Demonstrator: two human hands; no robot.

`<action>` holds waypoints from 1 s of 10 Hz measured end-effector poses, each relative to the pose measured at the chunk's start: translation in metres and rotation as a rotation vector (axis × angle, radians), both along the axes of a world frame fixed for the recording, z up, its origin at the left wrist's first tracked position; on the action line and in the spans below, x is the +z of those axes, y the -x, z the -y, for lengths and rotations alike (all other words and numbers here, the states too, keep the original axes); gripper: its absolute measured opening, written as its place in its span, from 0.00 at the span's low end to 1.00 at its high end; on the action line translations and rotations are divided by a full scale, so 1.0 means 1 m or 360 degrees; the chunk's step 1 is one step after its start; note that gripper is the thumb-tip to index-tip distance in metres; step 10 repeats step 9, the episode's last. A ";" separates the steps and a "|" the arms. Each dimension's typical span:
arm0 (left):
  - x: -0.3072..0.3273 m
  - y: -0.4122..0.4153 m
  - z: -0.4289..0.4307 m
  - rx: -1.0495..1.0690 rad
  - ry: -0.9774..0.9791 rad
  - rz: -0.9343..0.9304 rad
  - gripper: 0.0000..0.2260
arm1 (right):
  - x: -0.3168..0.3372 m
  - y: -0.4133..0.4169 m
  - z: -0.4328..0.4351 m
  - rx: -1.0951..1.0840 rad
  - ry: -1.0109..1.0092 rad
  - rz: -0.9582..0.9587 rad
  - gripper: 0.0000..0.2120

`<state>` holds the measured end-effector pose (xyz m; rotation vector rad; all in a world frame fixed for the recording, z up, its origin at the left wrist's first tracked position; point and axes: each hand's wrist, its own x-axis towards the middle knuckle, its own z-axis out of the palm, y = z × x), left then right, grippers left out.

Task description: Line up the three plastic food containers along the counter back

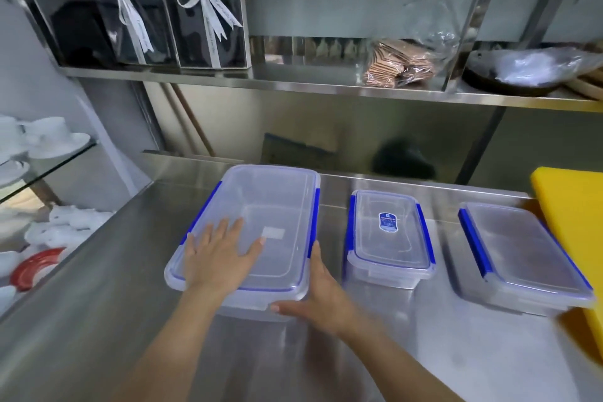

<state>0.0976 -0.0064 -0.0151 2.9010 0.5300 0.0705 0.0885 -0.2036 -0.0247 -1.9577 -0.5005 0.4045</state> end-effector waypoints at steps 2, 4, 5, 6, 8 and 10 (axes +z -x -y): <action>0.001 -0.005 -0.010 -0.0006 -0.0046 0.0054 0.32 | 0.007 0.000 -0.013 -0.0034 0.0092 0.0106 0.56; 0.000 -0.007 -0.018 -0.0028 -0.0083 0.0085 0.32 | 0.005 0.001 -0.025 -0.0095 0.0235 0.0173 0.57; 0.001 -0.005 -0.016 -0.0044 -0.0073 0.0112 0.31 | 0.003 0.000 -0.025 -0.0095 0.0267 0.0144 0.58; 0.007 -0.002 -0.016 -0.0092 -0.0059 0.0110 0.31 | 0.004 0.001 -0.024 -0.0080 0.0212 0.0089 0.53; 0.015 0.006 -0.011 -0.0166 0.0114 0.0167 0.30 | 0.016 0.008 -0.017 -0.0071 0.0362 -0.0003 0.38; 0.026 0.009 0.001 -0.0242 0.0174 0.0366 0.30 | 0.036 0.008 0.000 -0.0135 0.0607 0.0061 0.30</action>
